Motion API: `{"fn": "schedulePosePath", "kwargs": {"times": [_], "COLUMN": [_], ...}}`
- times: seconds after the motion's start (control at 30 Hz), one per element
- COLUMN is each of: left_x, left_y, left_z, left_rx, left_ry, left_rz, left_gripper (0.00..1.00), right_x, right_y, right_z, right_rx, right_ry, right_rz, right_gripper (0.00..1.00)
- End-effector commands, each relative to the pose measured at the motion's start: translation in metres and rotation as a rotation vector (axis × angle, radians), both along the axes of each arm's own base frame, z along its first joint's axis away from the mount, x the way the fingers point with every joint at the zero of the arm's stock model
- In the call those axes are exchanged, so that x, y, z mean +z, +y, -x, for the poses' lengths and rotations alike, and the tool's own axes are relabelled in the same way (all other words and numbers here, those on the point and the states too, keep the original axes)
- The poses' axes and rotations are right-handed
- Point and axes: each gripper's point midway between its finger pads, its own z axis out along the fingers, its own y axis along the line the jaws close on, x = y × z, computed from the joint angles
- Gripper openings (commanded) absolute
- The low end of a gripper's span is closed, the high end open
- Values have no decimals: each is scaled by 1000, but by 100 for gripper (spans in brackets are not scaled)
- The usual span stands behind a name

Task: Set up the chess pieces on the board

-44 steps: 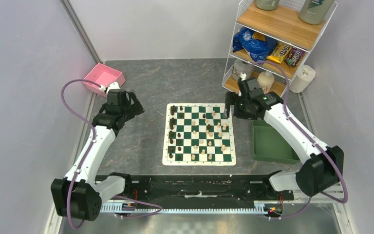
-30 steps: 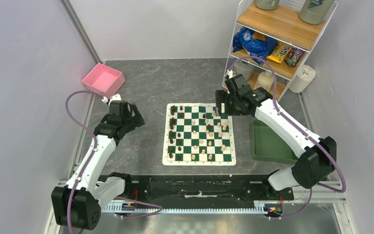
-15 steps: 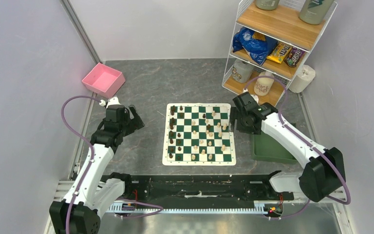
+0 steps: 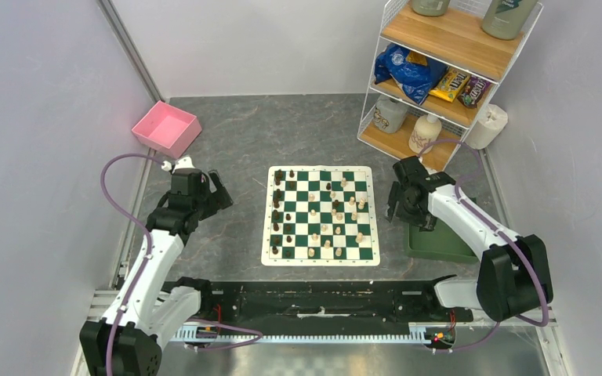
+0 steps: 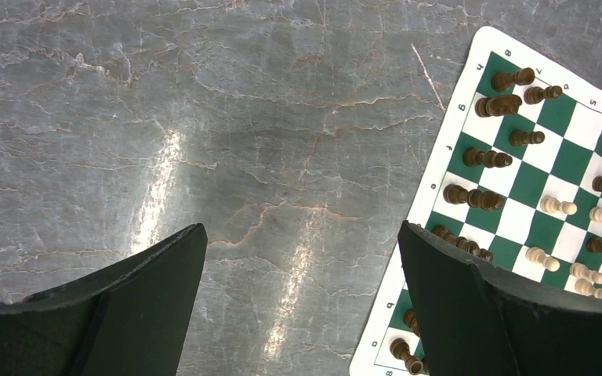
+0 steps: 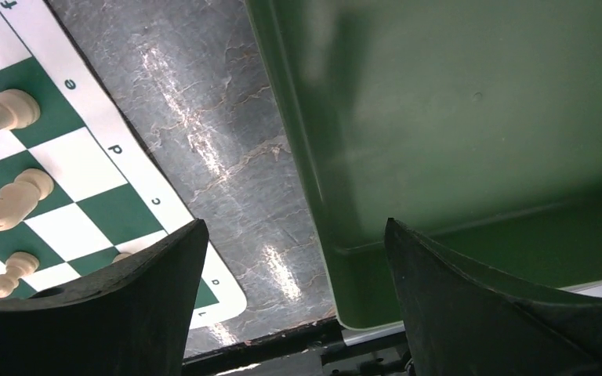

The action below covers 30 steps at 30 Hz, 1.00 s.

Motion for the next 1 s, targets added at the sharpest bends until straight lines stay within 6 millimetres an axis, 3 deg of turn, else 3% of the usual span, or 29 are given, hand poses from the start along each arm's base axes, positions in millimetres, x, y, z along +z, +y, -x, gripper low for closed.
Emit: {"fn": "schedulePosePath", "kwargs": {"times": [0.0,0.13,0.33,0.6,0.87,0.97], "left_x": [22,31,23,17,20,21], "left_y": [0,-3,2,0,4,4], "left_z": [-5,-5,-3,-4,-5,-5], "left_rx": [-3,-46,-37,-44,-29,-26], "left_ry": [-22,-29,-7,16,6,4], "left_rz": [-1,-14,-40,-32,-49,-51], "left_gripper": [100,100,100,100,100,100], "right_x": [16,31,54,63,89,97], "right_y": [-3,12,41,64,65,77], "right_z": [-16,-28,-42,-52,-75,-79], "right_rx": [12,55,161,256,114,142], "right_ry": [-74,-104,-178,-224,-423,-436], "right_rz": [15,-52,-113,-116,-166,-221], "right_gripper": [91,92,93,93,97,97]}}
